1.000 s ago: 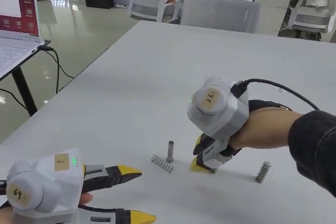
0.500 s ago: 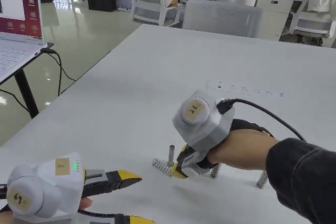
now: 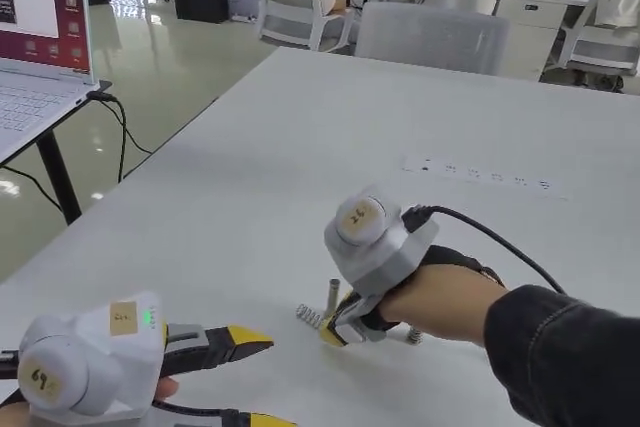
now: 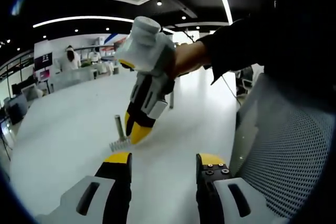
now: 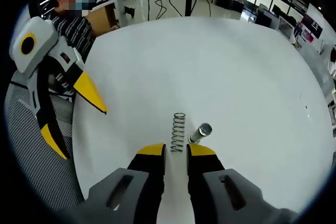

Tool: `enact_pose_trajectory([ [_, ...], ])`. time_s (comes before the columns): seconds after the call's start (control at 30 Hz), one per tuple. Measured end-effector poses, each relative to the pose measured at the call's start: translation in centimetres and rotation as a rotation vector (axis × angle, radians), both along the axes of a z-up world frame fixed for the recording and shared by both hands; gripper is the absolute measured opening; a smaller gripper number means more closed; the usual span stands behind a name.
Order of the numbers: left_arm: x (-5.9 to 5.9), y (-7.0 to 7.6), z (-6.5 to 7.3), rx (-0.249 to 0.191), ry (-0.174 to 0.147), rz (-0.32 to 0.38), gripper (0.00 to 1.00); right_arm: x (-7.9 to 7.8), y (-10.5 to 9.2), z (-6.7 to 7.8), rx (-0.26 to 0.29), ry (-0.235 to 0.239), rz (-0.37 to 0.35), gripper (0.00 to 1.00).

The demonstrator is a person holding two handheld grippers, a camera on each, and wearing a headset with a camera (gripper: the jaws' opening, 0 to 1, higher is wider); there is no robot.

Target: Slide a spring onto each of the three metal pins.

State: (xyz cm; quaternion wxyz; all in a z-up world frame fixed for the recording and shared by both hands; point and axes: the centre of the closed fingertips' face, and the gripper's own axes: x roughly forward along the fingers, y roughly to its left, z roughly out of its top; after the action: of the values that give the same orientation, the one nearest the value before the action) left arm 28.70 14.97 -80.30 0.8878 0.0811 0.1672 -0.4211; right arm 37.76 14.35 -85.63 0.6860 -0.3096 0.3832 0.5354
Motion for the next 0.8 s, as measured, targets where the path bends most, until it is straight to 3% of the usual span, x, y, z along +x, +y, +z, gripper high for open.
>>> enact_pose_trajectory([
  [0.33,0.0,0.2,0.0,0.001,0.000,0.006,0.42,0.2,0.0,-1.0,-0.020,0.008,-0.017,0.12],
  [0.53,0.1,0.2,0.0,0.002,-0.001,0.008,0.42,0.3,-0.2,-0.9,-0.033,-0.001,-0.014,0.08],
  [0.8,0.1,0.2,-0.1,0.008,0.000,0.007,0.42,-1.4,-1.2,-0.3,-0.066,-0.005,0.078,0.08],
])
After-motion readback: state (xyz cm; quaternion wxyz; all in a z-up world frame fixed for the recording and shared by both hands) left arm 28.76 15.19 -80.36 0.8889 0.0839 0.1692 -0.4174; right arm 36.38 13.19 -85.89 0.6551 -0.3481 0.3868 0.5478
